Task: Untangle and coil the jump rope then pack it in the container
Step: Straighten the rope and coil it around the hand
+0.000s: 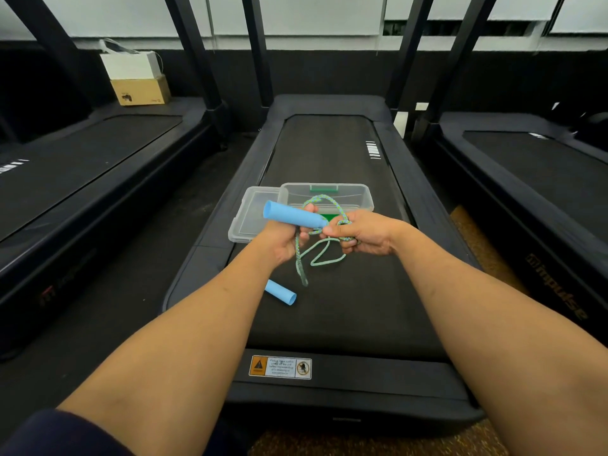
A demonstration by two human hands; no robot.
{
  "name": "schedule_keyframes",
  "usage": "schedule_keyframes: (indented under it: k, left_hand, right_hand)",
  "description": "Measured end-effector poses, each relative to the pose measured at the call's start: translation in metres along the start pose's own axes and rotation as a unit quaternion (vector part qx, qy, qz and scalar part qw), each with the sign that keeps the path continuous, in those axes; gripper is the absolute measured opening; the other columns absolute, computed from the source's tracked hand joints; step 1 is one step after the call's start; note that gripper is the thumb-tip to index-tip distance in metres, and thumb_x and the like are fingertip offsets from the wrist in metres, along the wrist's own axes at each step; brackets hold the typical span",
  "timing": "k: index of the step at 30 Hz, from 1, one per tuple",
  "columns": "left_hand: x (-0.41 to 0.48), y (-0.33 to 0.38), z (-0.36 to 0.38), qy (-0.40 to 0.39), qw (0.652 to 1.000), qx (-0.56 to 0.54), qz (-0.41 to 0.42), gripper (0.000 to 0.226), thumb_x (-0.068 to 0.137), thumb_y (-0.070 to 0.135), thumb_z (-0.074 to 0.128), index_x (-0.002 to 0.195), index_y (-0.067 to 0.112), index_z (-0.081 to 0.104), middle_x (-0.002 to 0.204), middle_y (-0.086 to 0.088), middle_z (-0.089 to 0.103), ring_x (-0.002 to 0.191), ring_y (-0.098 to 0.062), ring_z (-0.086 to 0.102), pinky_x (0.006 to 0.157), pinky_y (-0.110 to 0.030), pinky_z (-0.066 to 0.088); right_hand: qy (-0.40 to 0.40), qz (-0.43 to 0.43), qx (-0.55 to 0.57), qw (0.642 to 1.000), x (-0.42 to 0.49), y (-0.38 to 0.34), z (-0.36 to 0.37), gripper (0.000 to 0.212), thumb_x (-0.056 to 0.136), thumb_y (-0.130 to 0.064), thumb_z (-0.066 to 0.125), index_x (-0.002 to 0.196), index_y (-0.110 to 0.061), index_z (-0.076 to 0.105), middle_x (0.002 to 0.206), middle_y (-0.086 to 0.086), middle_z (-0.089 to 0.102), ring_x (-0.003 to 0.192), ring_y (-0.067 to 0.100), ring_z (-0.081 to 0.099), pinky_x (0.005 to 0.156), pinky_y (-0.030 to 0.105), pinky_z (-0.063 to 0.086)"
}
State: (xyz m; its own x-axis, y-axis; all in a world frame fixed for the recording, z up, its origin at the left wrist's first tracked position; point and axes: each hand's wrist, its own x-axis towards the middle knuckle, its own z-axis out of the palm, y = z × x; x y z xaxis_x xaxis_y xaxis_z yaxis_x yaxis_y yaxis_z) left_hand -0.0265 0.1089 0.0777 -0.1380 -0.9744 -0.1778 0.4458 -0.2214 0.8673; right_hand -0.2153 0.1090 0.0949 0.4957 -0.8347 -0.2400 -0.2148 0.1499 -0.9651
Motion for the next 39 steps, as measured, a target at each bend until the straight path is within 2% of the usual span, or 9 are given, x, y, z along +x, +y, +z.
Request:
schedule_keyframes:
  k: [3,8,12,18,22,26,31,35,39]
  left_hand:
    - [-0.001,0.000,-0.003,-0.023,1.000,-0.015,-0.005,0.018,0.104,0.010,0.045,0.102,0.005,0.062,0.067,-0.001,0.054,0.041,-0.003,0.039,0.028,-0.013,0.025]
    - [-0.007,0.001,0.000,-0.053,0.995,-0.070,-0.043,0.020,0.104,0.006,0.040,0.101,0.007,0.060,0.066,-0.002,0.051,0.040,-0.002,0.039,0.027,-0.011,0.020]
    - [-0.006,0.000,0.002,-0.068,0.988,-0.120,-0.066,0.025,0.102,0.001,0.036,0.104,0.009,0.060,0.077,-0.008,0.050,0.039,-0.002,0.041,0.027,-0.009,0.018]
    - [-0.011,-0.005,-0.003,-0.104,0.976,-0.159,-0.111,0.028,0.104,0.007,0.038,0.102,0.011,0.065,0.082,-0.006,0.053,0.037,-0.003,0.042,0.025,-0.010,0.021]
    - [-0.012,-0.002,0.000,-0.130,0.964,-0.194,-0.128,0.030,0.104,0.007,0.036,0.105,0.011,0.066,0.085,-0.005,0.057,0.035,-0.004,0.043,0.023,-0.012,0.022]
    - [-0.013,-0.001,0.000,-0.157,0.950,-0.241,-0.123,0.029,0.105,0.013,0.037,0.105,0.014,0.066,0.078,-0.003,0.061,0.037,-0.003,0.045,0.023,-0.013,0.024]
    - [-0.013,-0.004,-0.003,-0.123,0.976,-0.171,-0.059,0.020,0.105,0.015,0.042,0.109,0.016,0.061,0.088,-0.002,0.069,0.044,-0.004,0.052,0.024,-0.013,0.022]
    - [-0.013,-0.013,-0.002,-0.070,0.994,-0.083,-0.018,0.015,0.103,0.018,0.048,0.110,0.013,0.061,0.094,-0.004,0.070,0.046,-0.006,0.048,0.026,-0.014,0.021]
    - [-0.007,-0.014,-0.006,-0.060,0.994,-0.089,-0.006,0.017,0.102,0.022,0.047,0.107,0.016,0.062,0.097,-0.005,0.064,0.048,-0.008,0.039,0.028,-0.016,0.021]
  right_hand:
    - [0.008,-0.009,0.005,1.000,0.004,0.005,-0.004,0.008,0.096,-0.014,0.065,0.092,-0.010,0.071,0.107,0.011,0.060,0.049,0.007,0.029,0.058,0.024,0.031]
    - [-0.035,-0.004,0.016,0.999,0.002,0.001,-0.008,0.015,0.100,-0.015,0.058,0.103,-0.009,0.071,0.066,-0.005,0.040,0.053,0.008,0.031,0.057,0.023,0.033]
    - [-0.017,-0.009,0.017,1.000,0.003,-0.001,-0.003,0.018,0.101,-0.015,0.057,0.098,-0.008,0.073,0.066,-0.004,0.037,0.056,0.010,0.027,0.057,0.023,0.031]
    - [-0.072,0.014,-0.001,0.997,-0.002,-0.002,-0.002,0.018,0.102,-0.015,0.053,0.101,-0.009,0.071,0.067,-0.004,0.039,0.054,0.009,0.034,0.055,0.022,0.034]
    - [-0.033,-0.022,0.004,0.999,0.001,-0.006,-0.002,0.018,0.101,-0.016,0.055,0.090,-0.008,0.068,0.063,-0.006,0.043,0.053,0.009,0.028,0.053,0.022,0.028]
    - [-0.025,-0.041,-0.006,0.999,0.003,-0.014,0.000,0.014,0.100,-0.016,0.057,0.093,-0.007,0.065,0.064,-0.013,0.061,0.053,0.009,0.027,0.053,0.022,0.025]
    - [0.050,-0.055,-0.020,0.997,0.007,-0.004,-0.007,0.014,0.098,-0.018,0.061,0.093,-0.008,0.069,0.059,-0.003,0.046,0.052,0.010,0.028,0.055,0.026,0.025]
    - [0.159,-0.082,-0.130,0.975,0.009,0.004,-0.002,0.014,0.096,-0.019,0.066,0.083,-0.017,0.070,0.055,-0.009,0.049,0.052,0.006,0.039,0.054,0.018,0.035]
    - [0.136,-0.072,-0.075,0.985,0.013,0.004,0.003,0.011,0.097,-0.013,0.063,0.088,-0.010,0.068,0.074,-0.002,0.066,0.068,0.013,0.056,0.065,0.026,0.053]
